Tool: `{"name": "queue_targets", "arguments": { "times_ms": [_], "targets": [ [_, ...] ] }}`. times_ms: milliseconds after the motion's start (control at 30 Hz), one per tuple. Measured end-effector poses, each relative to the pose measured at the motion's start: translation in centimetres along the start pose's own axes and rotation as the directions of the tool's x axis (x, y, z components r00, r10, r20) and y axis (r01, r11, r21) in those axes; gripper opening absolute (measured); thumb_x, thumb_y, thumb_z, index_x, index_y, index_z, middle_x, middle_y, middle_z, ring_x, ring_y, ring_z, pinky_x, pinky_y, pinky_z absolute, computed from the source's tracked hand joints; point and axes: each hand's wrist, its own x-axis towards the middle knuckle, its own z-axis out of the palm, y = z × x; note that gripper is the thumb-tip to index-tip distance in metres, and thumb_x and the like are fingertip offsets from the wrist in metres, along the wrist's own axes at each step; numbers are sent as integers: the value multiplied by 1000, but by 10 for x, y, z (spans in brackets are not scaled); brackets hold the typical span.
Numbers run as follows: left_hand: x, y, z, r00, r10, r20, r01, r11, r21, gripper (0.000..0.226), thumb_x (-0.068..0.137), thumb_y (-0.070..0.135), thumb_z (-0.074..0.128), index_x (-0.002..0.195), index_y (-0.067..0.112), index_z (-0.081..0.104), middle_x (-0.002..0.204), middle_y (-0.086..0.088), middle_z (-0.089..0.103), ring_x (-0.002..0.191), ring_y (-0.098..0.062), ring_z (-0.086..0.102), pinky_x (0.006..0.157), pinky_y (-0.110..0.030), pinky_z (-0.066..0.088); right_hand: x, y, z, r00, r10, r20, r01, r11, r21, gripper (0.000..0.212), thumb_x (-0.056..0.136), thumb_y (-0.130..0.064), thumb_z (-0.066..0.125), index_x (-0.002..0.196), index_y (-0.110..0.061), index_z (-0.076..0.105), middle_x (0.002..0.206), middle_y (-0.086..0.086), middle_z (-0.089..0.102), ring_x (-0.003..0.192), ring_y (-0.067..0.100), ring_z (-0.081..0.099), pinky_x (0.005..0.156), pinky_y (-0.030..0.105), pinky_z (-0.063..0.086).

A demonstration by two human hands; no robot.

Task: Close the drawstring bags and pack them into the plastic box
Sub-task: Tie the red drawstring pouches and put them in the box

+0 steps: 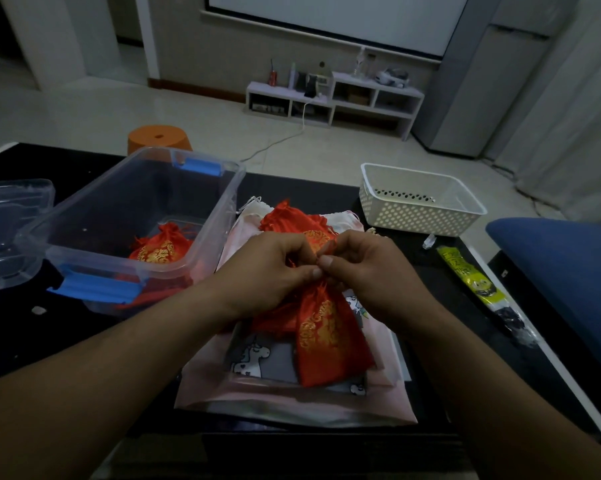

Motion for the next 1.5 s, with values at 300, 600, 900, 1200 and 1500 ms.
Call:
{"name": "queue_targets", "arguments": {
  "times_ms": [300,600,900,1200,1500],
  "targets": [
    [1,-5,4,1000,14,-25,-13,1000,9,19,95,22,69,80,16,60,72,-2,61,66,-13,55,61,-29,45,1,2,10,981,-178,-80,149,948,-281,8,94,-17,75,90,-24,75,78,-11,72,74,2,68,67,23,53],
    [-1,-7,2,992,106,-64,-103,994,44,10,97,20,69,88,17,66,83,7,63,81,-5,57,65,-14,42,4,5,-1,999,-8,34,6,999,48,13,98,-6,64,102,-15,72,85,7,76,79,17,73,79,42,60],
    [-3,-10,-1,981,186,-61,-182,981,69,5,96,21,69,92,18,67,92,8,60,86,-7,57,72,-18,46,6,19,-4,975,104,197,-135,979,152,15,98,-21,71,87,-26,80,86,10,75,80,26,68,78,47,55],
    [-3,-12,-2,988,152,-4,-152,988,3,7,96,18,71,99,24,68,89,7,67,85,-8,63,75,-27,53,6,21,-7,978,60,202,-94,982,164,4,95,-13,74,93,-11,73,78,4,72,71,18,65,67,36,52],
    [-3,-1,-6,990,114,78,-107,990,-90,10,99,18,67,108,22,65,87,3,68,78,-6,64,68,-21,53,4,18,3,988,82,130,-103,981,162,10,96,-9,69,87,-3,68,71,12,67,65,27,59,66,44,47]
  ]
}}
